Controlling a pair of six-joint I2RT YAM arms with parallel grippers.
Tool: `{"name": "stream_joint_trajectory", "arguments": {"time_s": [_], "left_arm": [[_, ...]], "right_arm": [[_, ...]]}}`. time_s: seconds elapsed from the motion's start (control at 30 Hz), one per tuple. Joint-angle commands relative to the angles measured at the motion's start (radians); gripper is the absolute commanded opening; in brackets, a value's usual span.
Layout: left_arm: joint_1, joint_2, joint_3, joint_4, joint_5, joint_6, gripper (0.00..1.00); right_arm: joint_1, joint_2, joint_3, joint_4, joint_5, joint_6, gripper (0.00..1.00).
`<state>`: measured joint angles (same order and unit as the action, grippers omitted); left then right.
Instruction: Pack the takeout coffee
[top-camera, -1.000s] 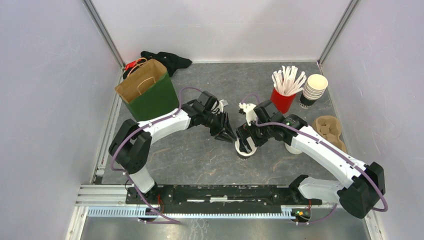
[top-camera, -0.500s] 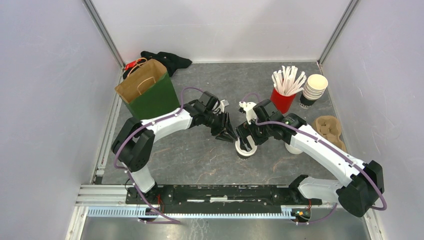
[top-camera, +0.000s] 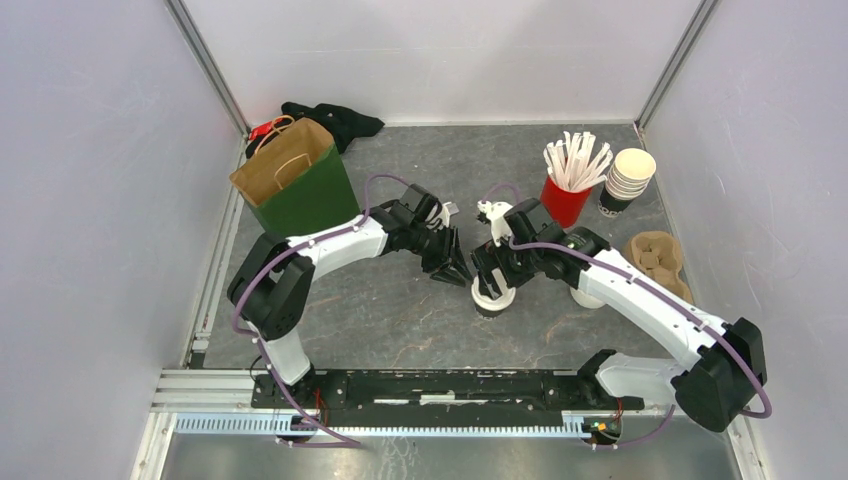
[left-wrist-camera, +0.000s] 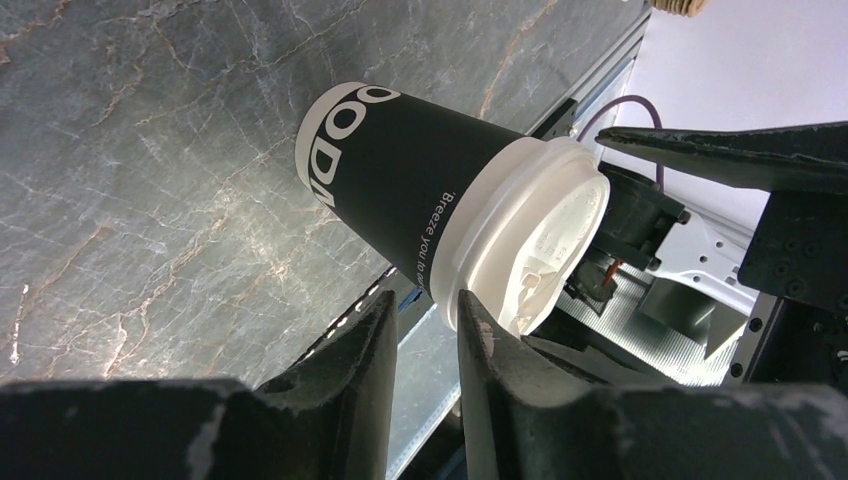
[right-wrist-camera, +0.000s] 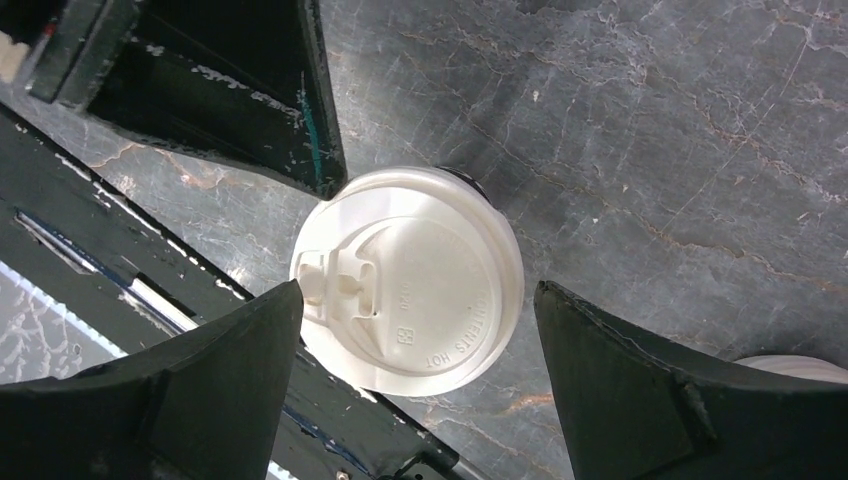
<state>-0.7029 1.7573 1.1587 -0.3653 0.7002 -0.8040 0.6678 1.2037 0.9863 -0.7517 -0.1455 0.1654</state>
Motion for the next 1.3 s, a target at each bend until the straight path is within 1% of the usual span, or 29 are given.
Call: {"name": "stream_joint_trajectory", "arguments": {"time_s": [0.0,0.17,0.3,0.4,0.47,0.5,0.53,0.57,0.63,0.67,0.73,0.9,1.0,1.17,1.27], "left_arm": [[-0.003,0.012,0.029,-0.020,-0.029,0.067,0.35],[-0.003,-0.011,0.063,-0.030,-0.024,0.069,0.38],[-0.003,-0.047,0.095,-0.062,-0.030,0.071,0.43],[-0.003,-0.076,0.111,-0.080,-0.037,0.073,0.49],[-0.003,-0.094,0.111,-0.074,-0.034,0.069,0.57],[-0.004,-0.099,0.109,-0.070,-0.030,0.067,0.61],[-0.004,-0.099,0.107,-0.069,-0.024,0.063,0.64],[-0.006,-0.096,0.104,-0.063,-0.012,0.057,0.65],[-0.014,-0.087,0.097,-0.046,0.008,0.038,0.65],[-0.019,-0.082,0.096,-0.032,0.015,0.028,0.65],[-0.033,-0.071,0.101,-0.016,0.027,0.012,0.65],[-0.052,-0.036,0.109,-0.012,0.045,-0.005,0.68],[-0.053,-0.027,0.109,-0.013,0.043,-0.009,0.68],[-0.059,0.004,0.115,0.000,0.067,-0.017,0.62],[-0.060,0.015,0.109,0.003,0.058,-0.021,0.57]], "right_arm": [[0.001,-0.019,-0.035,0.053,0.060,0.032,0.92],[-0.001,-0.043,-0.003,0.042,0.041,0.059,0.92],[-0.042,-0.067,0.110,-0.030,-0.046,0.097,0.93],[-0.072,-0.114,0.162,-0.068,-0.074,0.111,0.96],[-0.140,-0.147,0.128,-0.079,-0.124,0.098,0.96],[-0.179,-0.167,0.085,-0.060,-0.158,0.087,0.94],[-0.226,-0.182,0.036,-0.036,-0.222,0.075,0.91],[-0.283,-0.198,-0.016,0.003,-0.335,0.059,0.87],[-0.397,-0.229,-0.117,0.087,-0.542,0.050,0.80],[-0.448,-0.243,-0.155,0.117,-0.613,0.052,0.77],[-0.547,-0.253,-0.210,0.141,-0.703,0.045,0.73],[-0.561,-0.262,-0.266,0.106,-0.638,0.000,0.74],[-0.566,-0.262,-0.304,0.131,-0.660,0.006,0.73],[-0.566,-0.276,-0.349,0.206,-0.678,0.052,0.70],[-0.567,-0.265,-0.367,0.236,-0.679,0.053,0.66]]}}
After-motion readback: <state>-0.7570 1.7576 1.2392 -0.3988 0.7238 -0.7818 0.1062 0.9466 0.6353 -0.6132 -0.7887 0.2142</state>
